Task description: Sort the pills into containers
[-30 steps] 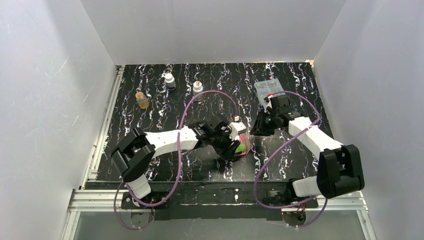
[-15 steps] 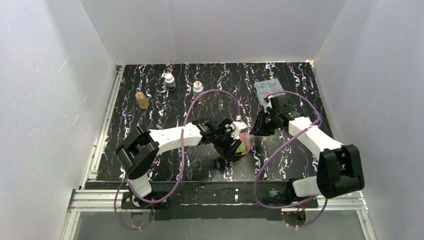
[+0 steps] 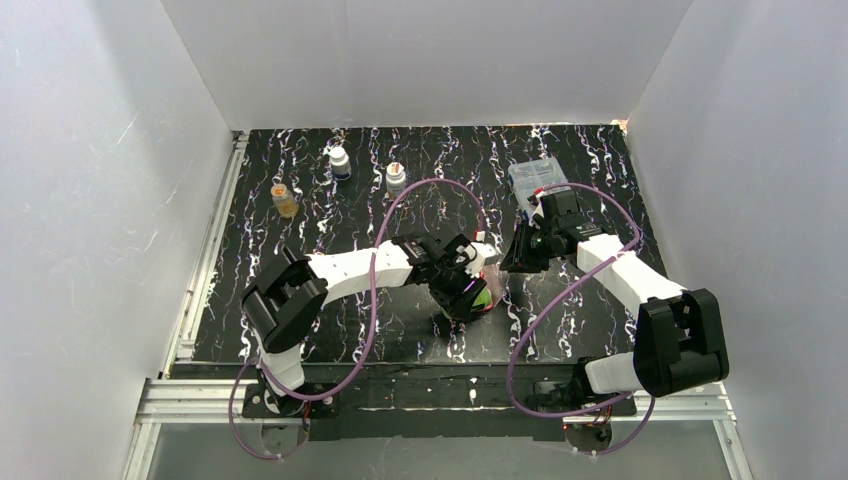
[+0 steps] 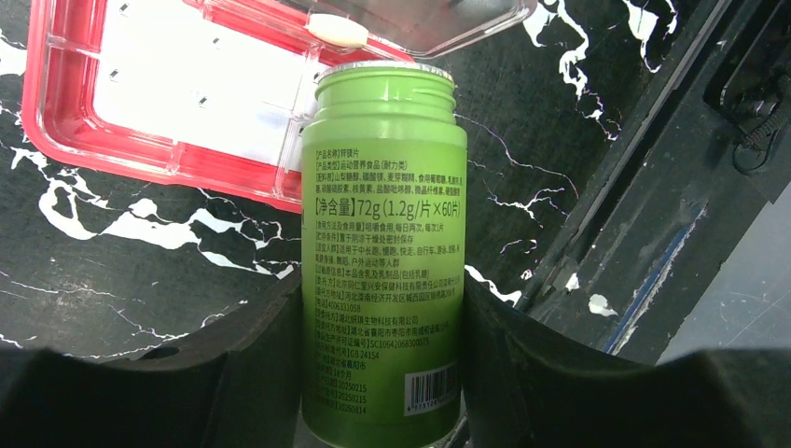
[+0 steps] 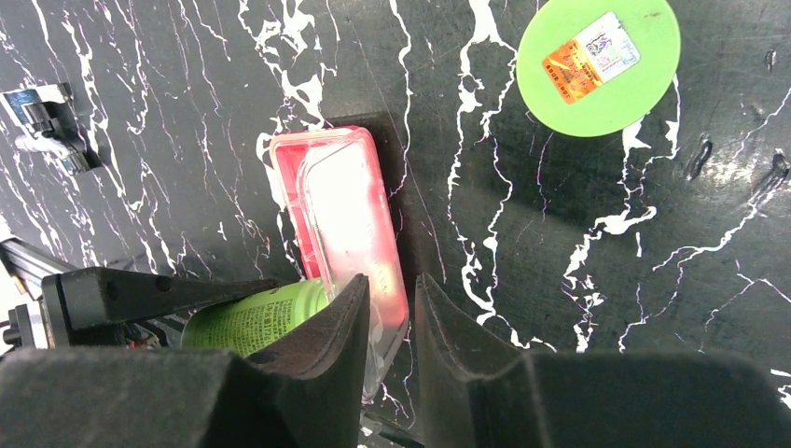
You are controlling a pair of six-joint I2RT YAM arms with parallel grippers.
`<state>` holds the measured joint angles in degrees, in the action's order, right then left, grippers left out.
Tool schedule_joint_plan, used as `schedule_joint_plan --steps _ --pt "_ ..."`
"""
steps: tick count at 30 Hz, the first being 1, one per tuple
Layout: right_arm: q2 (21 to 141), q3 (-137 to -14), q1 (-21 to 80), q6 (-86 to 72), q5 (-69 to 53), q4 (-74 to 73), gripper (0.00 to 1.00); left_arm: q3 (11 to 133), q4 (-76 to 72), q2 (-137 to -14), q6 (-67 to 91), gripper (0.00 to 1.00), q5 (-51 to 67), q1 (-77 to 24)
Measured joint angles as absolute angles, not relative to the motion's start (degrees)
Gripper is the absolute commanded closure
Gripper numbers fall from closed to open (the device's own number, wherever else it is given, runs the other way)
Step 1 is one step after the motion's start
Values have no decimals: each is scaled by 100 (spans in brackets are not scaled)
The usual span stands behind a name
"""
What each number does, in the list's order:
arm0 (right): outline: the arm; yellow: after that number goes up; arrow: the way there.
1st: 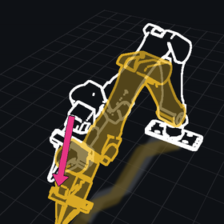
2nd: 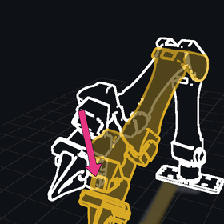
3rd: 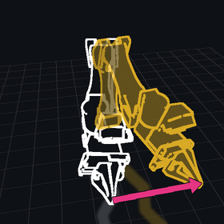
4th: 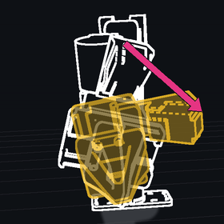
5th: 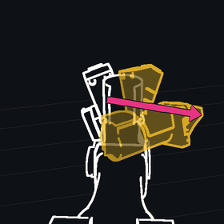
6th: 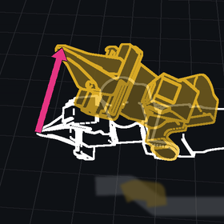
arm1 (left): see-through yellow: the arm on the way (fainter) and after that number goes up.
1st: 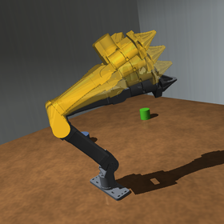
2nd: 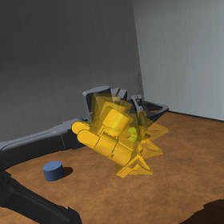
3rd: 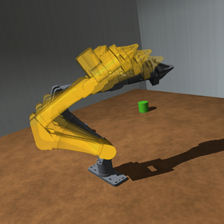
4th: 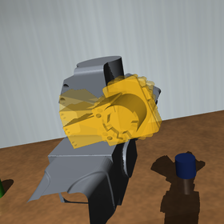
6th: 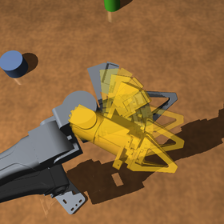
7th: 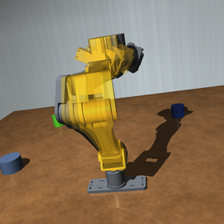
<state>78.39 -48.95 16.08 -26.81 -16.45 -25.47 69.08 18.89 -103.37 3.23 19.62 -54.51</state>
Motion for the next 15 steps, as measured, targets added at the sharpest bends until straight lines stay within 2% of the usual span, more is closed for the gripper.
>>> schedule_joint_plan --steps 15 --pt "7839 -4895 1608 -2681 -1647 -2545 69 6607 1470 -10217 349 100 1946 -5452"
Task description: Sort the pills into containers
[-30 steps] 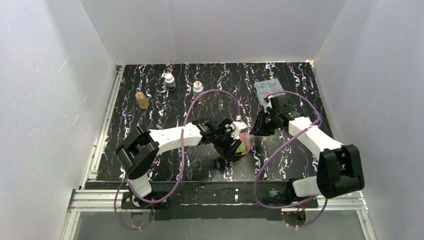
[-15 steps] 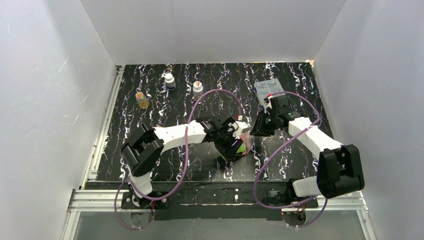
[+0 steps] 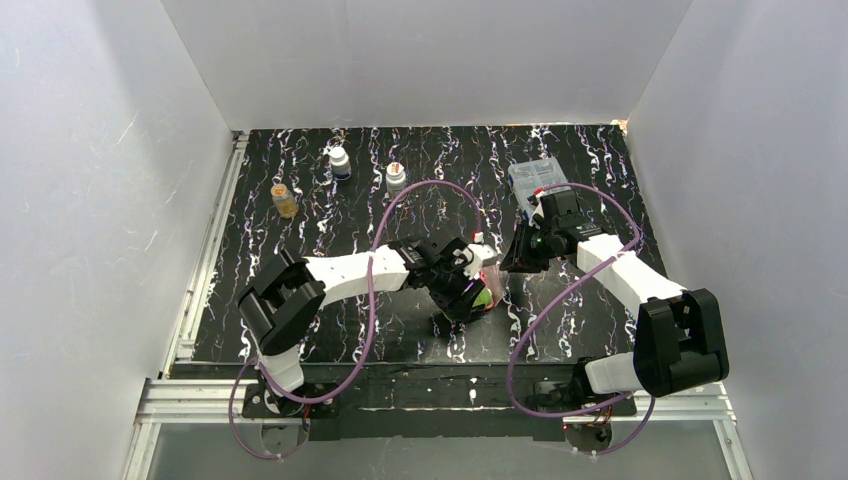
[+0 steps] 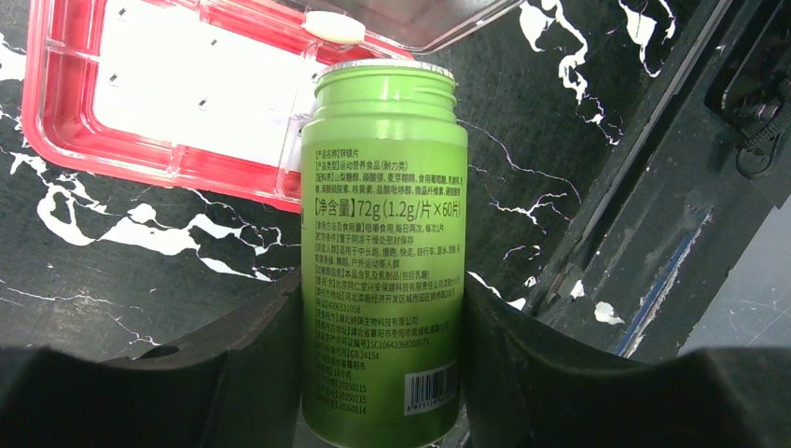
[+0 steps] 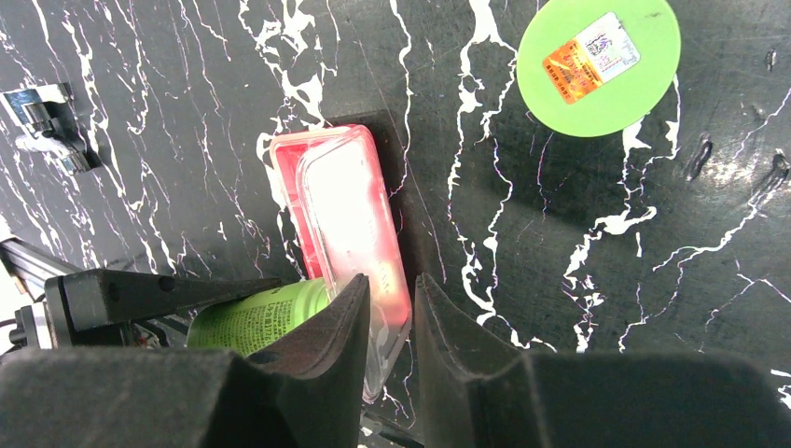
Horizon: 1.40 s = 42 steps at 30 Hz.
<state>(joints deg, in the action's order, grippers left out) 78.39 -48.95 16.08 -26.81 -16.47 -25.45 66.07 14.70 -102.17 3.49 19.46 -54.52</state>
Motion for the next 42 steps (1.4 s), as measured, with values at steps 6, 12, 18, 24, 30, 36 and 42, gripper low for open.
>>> schedule_joint_plan --steps 6,12,18,24,30,36,42 --pt "7839 -4895 1608 -2679 -1647 -2547 69 6433 1229 -10142 349 100 1918 -5452" --pt "7842 -4895 1608 -2676 -1645 -2547 69 6275 1063 -10037 349 100 1867 -5452" --pt "7850 -4895 1608 -2674 -1645 -2547 68 6125 997 -9859 353 100 1816 -5452" --pt "7850 -4895 1608 -2674 -1645 -2547 68 6124 970 -9815 349 100 1800 -5452" --pt "7850 -4895 1608 -2670 -1645 -2547 69 6246 1230 -9815 347 100 1805 -5452" --pt "7850 -4895 1608 -2668 -1645 -2547 69 6391 1447 -9828 362 100 1835 -5450" --pt "7850 -4895 1608 -2665 -1645 -2547 68 6657 1612 -9972 375 100 1909 -5452"
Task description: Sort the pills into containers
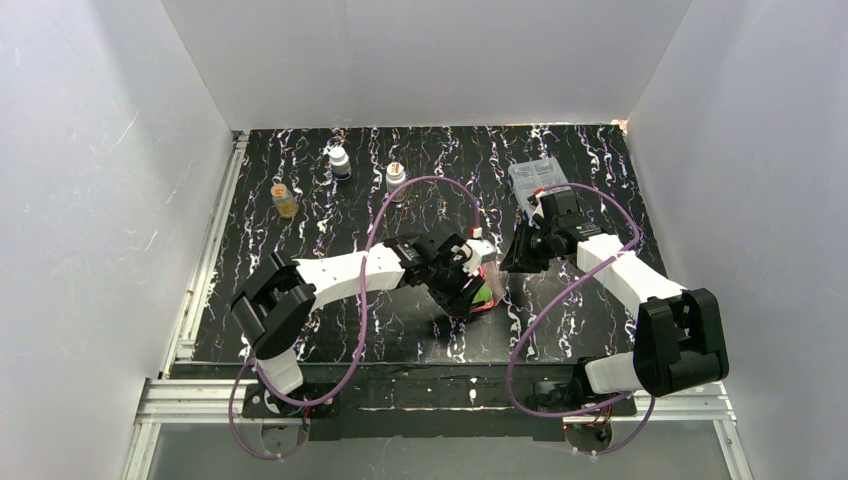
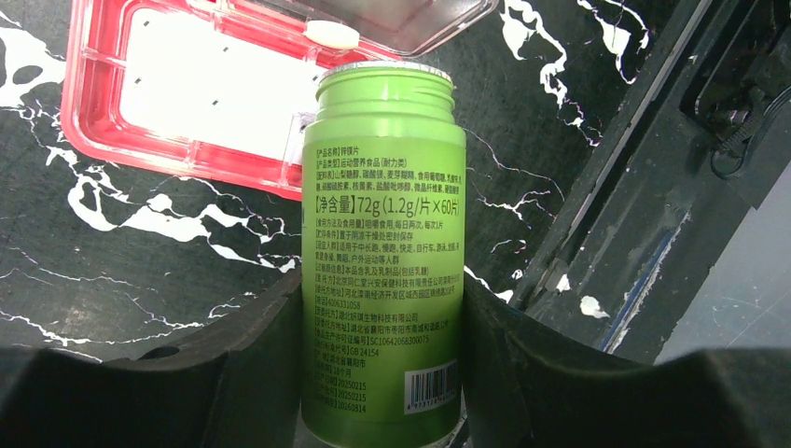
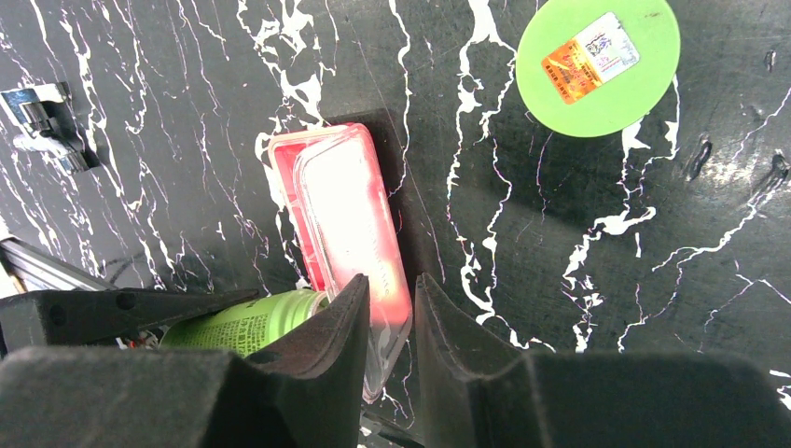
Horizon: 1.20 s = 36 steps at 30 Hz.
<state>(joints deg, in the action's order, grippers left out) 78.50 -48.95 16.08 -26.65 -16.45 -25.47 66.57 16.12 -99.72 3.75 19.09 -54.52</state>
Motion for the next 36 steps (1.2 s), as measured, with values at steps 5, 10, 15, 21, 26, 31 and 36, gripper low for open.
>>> schedule_joint_plan --steps 5,10,15,21,26,31,36 --pt "7850 -4895 1608 -2665 -1643 -2547 69 6854 1806 -10114 409 100 1970 -5452" --pt "7850 -4895 1608 -2663 -1643 -2547 69 7022 1959 -10289 451 100 2020 -5452" --pt "7850 -4895 1608 -2663 -1643 -2547 69 7067 2103 -10378 503 100 2038 -5450" --pt "7850 -4895 1608 -2663 -1643 -2547 69 7094 2174 -10383 574 100 2070 -5434" --pt "7850 -4895 1608 -2663 -1644 -2547 69 7170 2210 -10385 649 100 2134 -5393" --pt "7850 -4895 1608 -2663 -1643 -2545 69 7260 2285 -10444 725 100 2206 -5337" --pt "7850 -4895 1608 -2663 -1643 -2547 69 7283 2340 -10561 773 100 2291 -5301"
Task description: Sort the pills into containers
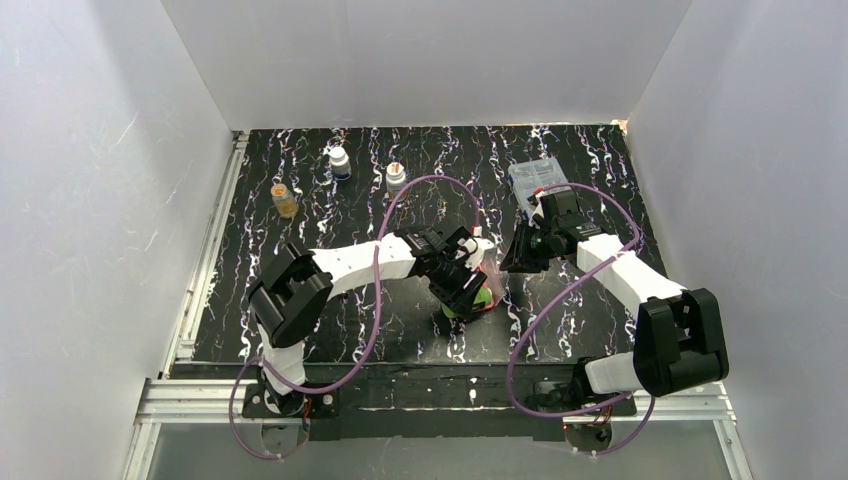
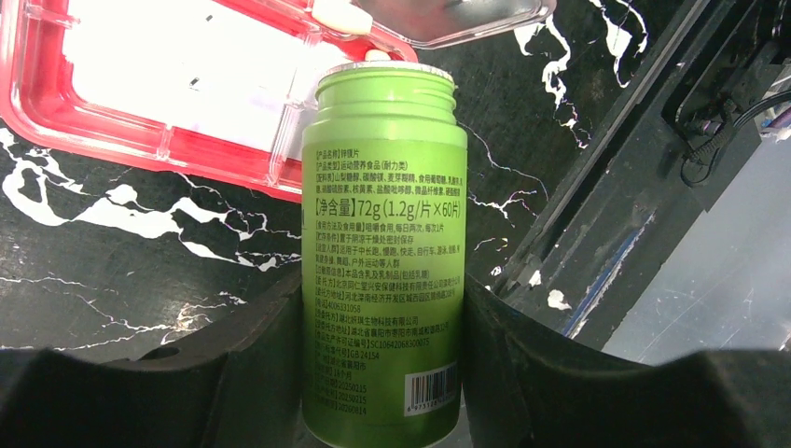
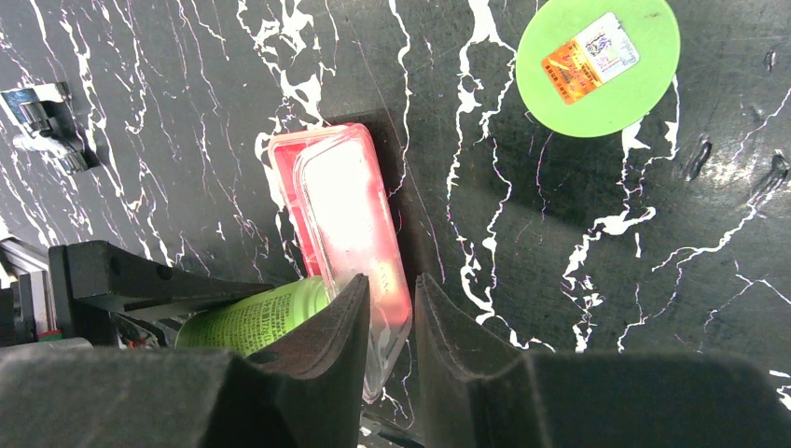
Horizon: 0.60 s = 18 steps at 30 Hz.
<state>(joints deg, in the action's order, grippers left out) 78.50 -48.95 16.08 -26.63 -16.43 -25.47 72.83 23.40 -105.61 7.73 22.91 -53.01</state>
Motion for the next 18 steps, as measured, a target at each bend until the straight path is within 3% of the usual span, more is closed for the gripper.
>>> schedule_joint_plan --steps 18 --pt "7850 -4895 1608 -2663 -1643 -2545 69 7493 2485 -10737 965 100 2529 -5228"
